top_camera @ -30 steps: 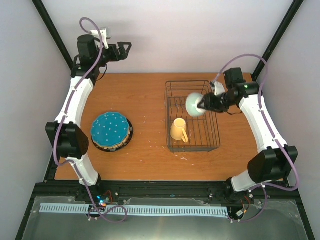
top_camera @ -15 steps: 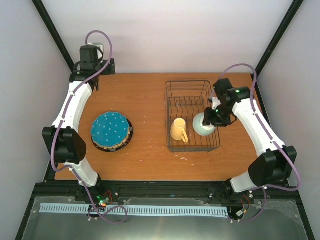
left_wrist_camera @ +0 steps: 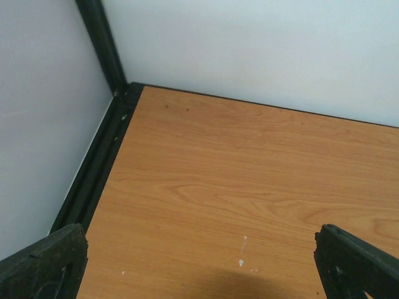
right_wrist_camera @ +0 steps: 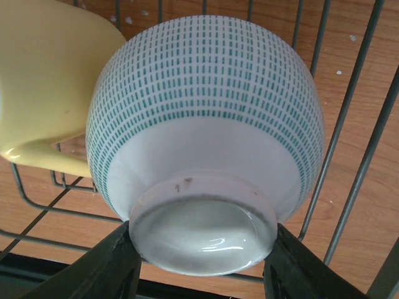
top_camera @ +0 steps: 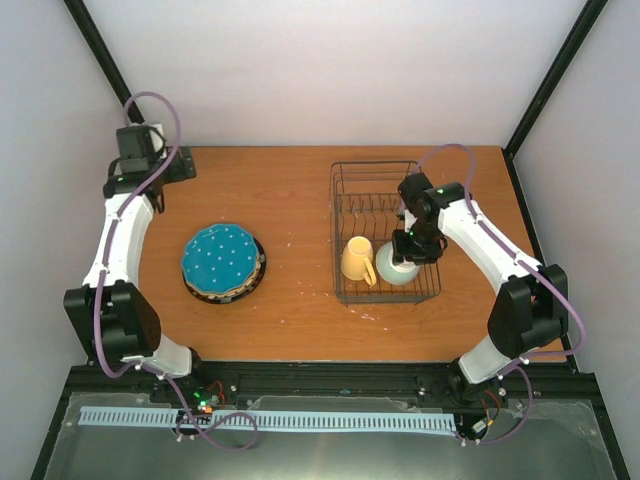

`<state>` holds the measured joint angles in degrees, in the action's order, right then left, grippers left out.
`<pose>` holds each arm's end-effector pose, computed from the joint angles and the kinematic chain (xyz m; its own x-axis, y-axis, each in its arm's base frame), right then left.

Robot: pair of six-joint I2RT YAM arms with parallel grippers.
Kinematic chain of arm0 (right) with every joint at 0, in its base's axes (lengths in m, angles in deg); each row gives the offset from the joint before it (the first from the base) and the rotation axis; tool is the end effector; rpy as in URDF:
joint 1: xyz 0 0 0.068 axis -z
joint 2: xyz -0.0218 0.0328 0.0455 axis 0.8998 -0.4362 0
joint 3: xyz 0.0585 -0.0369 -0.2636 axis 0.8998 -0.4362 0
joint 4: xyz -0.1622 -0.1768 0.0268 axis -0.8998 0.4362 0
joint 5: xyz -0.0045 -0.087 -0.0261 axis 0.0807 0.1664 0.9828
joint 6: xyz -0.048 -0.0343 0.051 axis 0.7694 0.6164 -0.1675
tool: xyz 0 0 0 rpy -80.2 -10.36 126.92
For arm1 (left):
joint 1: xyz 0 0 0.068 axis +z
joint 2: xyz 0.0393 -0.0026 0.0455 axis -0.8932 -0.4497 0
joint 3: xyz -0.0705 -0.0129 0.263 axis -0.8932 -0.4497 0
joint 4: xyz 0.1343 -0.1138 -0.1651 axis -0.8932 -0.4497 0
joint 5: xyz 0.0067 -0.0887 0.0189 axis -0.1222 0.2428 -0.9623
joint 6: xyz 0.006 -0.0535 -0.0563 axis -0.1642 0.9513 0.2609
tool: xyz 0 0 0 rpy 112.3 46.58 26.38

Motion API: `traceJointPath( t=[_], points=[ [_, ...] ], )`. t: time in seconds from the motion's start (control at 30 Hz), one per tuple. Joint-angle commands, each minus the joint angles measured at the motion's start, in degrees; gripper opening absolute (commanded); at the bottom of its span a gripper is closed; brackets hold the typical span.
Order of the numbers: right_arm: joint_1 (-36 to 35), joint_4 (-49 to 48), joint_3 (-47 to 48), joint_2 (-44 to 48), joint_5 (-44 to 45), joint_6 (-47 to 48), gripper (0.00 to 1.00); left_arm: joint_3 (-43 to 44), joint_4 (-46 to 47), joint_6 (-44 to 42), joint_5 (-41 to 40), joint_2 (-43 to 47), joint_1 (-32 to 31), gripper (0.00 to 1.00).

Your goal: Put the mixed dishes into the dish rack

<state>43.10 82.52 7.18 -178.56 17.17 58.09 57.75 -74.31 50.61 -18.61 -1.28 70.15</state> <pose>0.2445 0.1040 0.2458 -0.9958 -0.0755 -0.0513 -0.0827 0.9839 0.1582 0.3471 0.0446 0.3430 -0.5346 -0.1498 -0.8317 -0.1986 0.9789 -0.0487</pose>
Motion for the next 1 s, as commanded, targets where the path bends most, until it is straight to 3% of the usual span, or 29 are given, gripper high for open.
traceJointPath(
  t=[0.0, 0.17, 0.37, 0.5, 0.73, 0.9, 0.97],
  points=[
    [-0.26, -2.67, -1.40, 0.29, 2.61, -1.49, 0.03, -3.94, 1.27, 3.51, 7.95, 2.76, 5.40, 1.00],
    [-0.50, -3.95, -2.14, -1.60, 4.99, -1.69, 0.03, -9.23, 0.71, 0.49, 12.56, 3.15, 8.67, 0.99],
    [-1.00, -4.28, -1.79, -3.93, 9.04, -0.71, 0.03, -17.72, 2.53, -1.62, 23.07, 5.86, 14.07, 0.85],
    [-0.97, -6.79, -2.11, -6.71, 7.18, -0.05, 0.03, -18.26, 0.74, -4.05, 26.54, 5.47, 14.12, 0.76],
    [-0.93, -8.63, -2.81, -10.85, 6.30, 1.94, 0.04, -18.38, -1.51, -7.76, 28.89, 5.10, 14.08, 0.75],
    [-0.60, -8.82, -2.02, -12.71, 5.97, 2.13, 0.38, -18.17, -3.16, -9.76, 30.67, 4.70, 14.19, 0.76],
    [-0.31, -8.81, -1.11, -13.30, 5.81, 2.25, 0.46, -17.76, -3.95, -10.40, 30.52, 4.57, 14.13, 0.76]
  ],
)
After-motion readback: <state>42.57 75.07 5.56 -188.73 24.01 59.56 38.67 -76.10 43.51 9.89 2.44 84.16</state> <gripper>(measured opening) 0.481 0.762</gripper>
